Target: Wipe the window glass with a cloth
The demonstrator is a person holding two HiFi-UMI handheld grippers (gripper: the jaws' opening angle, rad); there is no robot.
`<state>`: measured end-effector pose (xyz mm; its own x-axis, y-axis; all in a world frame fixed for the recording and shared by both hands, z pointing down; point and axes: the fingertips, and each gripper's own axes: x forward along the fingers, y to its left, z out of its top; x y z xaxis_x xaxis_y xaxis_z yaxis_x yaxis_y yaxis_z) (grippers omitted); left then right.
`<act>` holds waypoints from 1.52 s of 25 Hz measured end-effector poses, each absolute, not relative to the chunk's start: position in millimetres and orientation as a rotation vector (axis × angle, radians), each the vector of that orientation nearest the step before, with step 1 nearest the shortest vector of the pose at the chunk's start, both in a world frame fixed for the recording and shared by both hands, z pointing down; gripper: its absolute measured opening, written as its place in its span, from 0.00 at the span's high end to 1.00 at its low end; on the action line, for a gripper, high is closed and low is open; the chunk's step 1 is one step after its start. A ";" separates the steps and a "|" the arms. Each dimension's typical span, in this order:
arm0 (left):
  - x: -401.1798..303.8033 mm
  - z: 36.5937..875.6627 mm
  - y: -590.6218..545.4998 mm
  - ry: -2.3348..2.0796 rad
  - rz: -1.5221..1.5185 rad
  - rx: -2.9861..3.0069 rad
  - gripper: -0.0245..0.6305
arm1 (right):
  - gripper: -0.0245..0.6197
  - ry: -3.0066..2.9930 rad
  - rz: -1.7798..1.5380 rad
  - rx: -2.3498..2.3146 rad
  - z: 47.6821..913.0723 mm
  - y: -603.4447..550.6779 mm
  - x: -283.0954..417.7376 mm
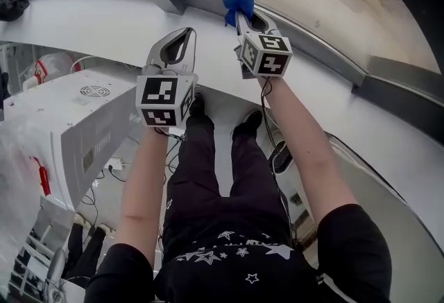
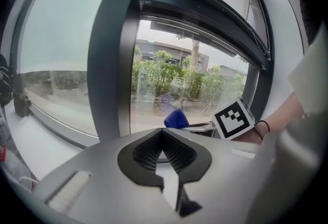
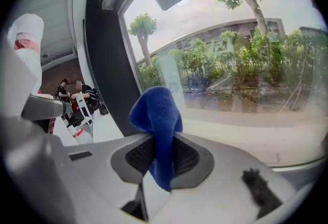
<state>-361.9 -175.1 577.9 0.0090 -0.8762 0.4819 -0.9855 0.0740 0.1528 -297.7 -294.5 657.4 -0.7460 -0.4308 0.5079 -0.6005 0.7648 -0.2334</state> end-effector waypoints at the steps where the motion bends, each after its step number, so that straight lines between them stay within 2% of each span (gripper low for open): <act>1: -373.3 583.1 -167.1 -1.912 0.315 1.833 0.95 | 0.85 -2.540 0.523 0.772 664.1 -289.0 -316.7; 9: -429.4 610.6 -145.2 -1.913 0.309 1.822 0.95 | 0.85 -2.551 0.460 0.831 689.8 -282.7 -407.3; 15: -436.5 619.2 -146.8 -1.883 0.342 1.861 0.95 | 0.85 -2.502 0.421 0.850 715.4 -291.1 -417.5; 20: -421.0 633.3 -157.1 -1.831 0.385 1.879 0.95 | 0.85 -2.478 0.384 0.885 721.3 -311.5 -383.3; 25: -381.3 639.1 -179.0 -1.758 0.439 1.926 0.95 | 0.85 -2.437 0.400 0.937 724.0 -330.5 -320.4; 32: -306.2 633.8 -219.3 -1.660 0.496 2.018 0.95 | 0.85 -2.367 0.456 1.090 728.6 -356.9 -201.3; 38: -215.0 636.5 -251.0 -1.558 0.511 2.075 0.95 | 0.85 -2.281 0.500 1.212 735.6 -378.3 -84.6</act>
